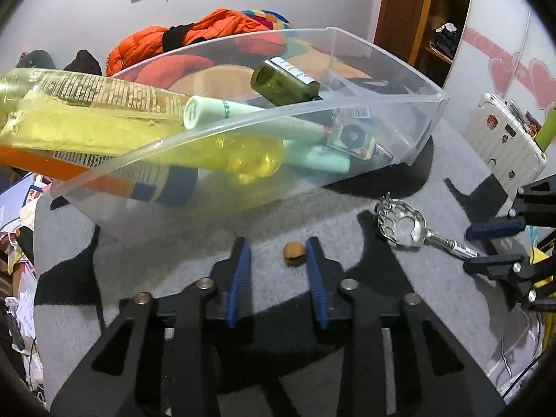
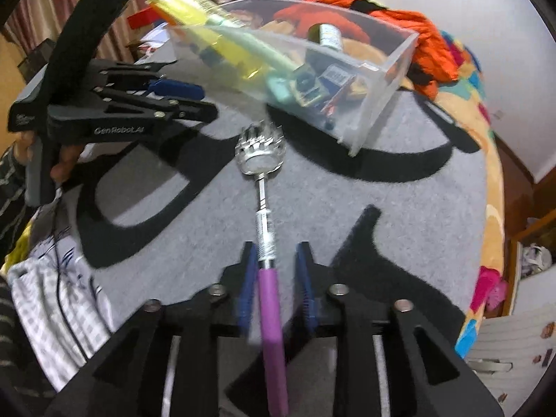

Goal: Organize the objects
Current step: 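Grasp the purple back scratcher handle with the right tool while the left tool grasps the brown bead, then carry the back scratcher and brown bead into the box and release both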

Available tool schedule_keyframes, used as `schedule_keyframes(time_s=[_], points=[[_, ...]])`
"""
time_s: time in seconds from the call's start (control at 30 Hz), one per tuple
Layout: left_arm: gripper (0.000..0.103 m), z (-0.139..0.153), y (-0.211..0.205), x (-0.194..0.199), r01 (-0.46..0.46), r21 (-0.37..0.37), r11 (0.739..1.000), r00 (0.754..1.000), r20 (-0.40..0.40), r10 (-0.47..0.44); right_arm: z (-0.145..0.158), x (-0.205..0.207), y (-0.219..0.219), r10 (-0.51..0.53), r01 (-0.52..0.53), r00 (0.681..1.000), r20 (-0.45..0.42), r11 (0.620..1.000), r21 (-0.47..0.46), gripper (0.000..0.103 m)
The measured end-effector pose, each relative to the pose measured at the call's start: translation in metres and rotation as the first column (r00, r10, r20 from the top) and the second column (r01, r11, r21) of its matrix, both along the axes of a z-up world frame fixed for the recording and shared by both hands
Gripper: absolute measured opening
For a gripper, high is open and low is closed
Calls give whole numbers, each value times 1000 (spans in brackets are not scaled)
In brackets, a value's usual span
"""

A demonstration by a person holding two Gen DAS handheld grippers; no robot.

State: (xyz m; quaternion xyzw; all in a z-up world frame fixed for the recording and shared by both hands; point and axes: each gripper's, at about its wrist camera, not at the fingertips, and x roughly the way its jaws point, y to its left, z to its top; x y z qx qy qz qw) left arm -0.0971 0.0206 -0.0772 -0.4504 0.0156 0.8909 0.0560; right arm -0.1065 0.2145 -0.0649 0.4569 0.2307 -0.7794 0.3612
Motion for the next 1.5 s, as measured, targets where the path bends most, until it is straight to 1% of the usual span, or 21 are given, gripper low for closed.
schedule_keyframes(time_s=[0.1, 0.17, 0.2, 0.23, 0.37, 0.5, 0.6, 0.8, 1.0, 1.3, 1.5], points=[[12, -1, 4, 1, 14, 12, 1000, 1000, -6, -14, -1, 1, -3, -22, 22, 1000, -16, 1000, -16, 27], [12, -1, 8, 4, 9, -4, 1000, 1000, -18, -9, -2, 3, -7, -30, 30, 999, -33, 999, -18, 26], [12, -1, 9, 5, 8, -9, 1000, 1000, -23, -8, -2, 5, -9, -28, 27, 999, -33, 999, -25, 20], [12, -1, 9, 7, 6, -6, 1000, 1000, -24, -6, -2, 7, -11, -23, 22, 999, -27, 999, -33, 12], [12, 2, 3, 16, -6, 44, 999, 1000, -20, 7, -2, 15, -20, -37, 35, 996, -79, 999, -17, 10], [12, 7, -4, 31, -19, 79, 997, 999, -28, 21, 1, 15, -18, -50, 47, 998, -33, 996, -78, 8], [12, 16, -10, 40, -30, 101, 994, 998, -47, 35, 8, 21, -16, -57, 52, 997, -44, 992, -118, 8], [12, 39, -16, 51, -40, 129, 991, 993, -107, 54, 35, 27, -15, -81, 63, 994, -76, 974, -217, 8], [12, 60, -13, 54, -41, 140, 989, 985, -161, 63, 60, 23, -14, -127, 86, 985, -117, 948, -306, 8], [12, 84, -16, 50, -52, 162, 985, 971, -224, 88, 100, 15, -8, -176, 89, 970, -169, 900, -427, 8], [12, 102, -17, 44, -50, 162, 985, 958, -273, 93, 131, 9, -5, -213, 83, 954, -212, 864, -497, 8]])
